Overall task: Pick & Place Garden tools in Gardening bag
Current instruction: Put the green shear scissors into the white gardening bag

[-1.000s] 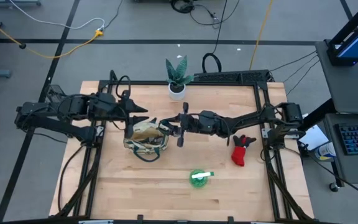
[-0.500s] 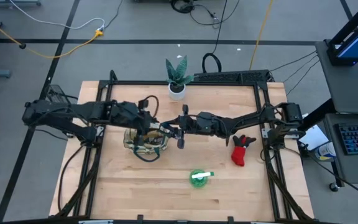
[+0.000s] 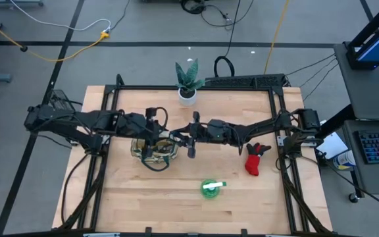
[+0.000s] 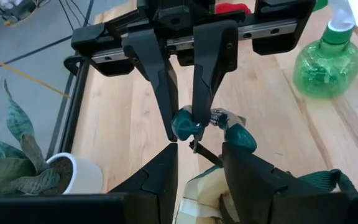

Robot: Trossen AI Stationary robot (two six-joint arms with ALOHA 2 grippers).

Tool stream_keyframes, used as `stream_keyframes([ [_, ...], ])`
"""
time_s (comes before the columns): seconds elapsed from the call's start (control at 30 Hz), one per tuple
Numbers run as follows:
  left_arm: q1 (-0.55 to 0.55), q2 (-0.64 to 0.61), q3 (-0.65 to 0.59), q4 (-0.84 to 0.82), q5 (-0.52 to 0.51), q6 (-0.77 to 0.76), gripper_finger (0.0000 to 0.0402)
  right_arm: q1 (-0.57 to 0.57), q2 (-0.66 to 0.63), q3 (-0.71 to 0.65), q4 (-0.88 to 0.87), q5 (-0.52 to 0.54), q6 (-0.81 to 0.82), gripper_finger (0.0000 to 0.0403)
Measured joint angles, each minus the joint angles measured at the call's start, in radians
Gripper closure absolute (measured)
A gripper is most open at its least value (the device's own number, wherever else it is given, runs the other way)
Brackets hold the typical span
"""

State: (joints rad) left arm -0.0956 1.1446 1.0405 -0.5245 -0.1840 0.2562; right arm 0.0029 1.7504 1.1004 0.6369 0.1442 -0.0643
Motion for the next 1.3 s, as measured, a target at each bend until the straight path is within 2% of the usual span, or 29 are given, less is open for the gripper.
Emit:
stream_keyframes([
  [0.2, -0.027, 0.000, 0.000, -0.033, -0.060, 0.001, 0.0264, 0.000, 0.000, 0.000, -0.007, 0.012, 0.000, 0.0349],
  [0.57, -0.076, -0.001, 0.001, -0.078, -0.032, -0.029, 0.0205, -0.002, 0.000, 0.000, -0.007, 0.033, 0.002, 0.0349],
  [0.67, -0.094, 0.001, 0.001, -0.068, -0.019, -0.033, 0.0206, -0.001, -0.001, 0.000, -0.003, 0.042, 0.002, 0.0349],
  [0.83, -0.095, 0.016, 0.001, -0.039, -0.073, -0.015, 0.0220, -0.003, -0.001, 0.000, -0.006, 0.041, 0.003, 0.0349],
  [1.03, -0.091, 0.015, 0.001, 0.018, -0.081, 0.012, 0.0235, -0.003, -0.001, 0.000, -0.023, 0.038, 0.000, 0.0349],
  [1.3, -0.083, 0.022, 0.001, 0.053, -0.080, 0.053, 0.0228, -0.002, -0.001, 0.000, -0.029, 0.034, 0.000, 0.0349],
])
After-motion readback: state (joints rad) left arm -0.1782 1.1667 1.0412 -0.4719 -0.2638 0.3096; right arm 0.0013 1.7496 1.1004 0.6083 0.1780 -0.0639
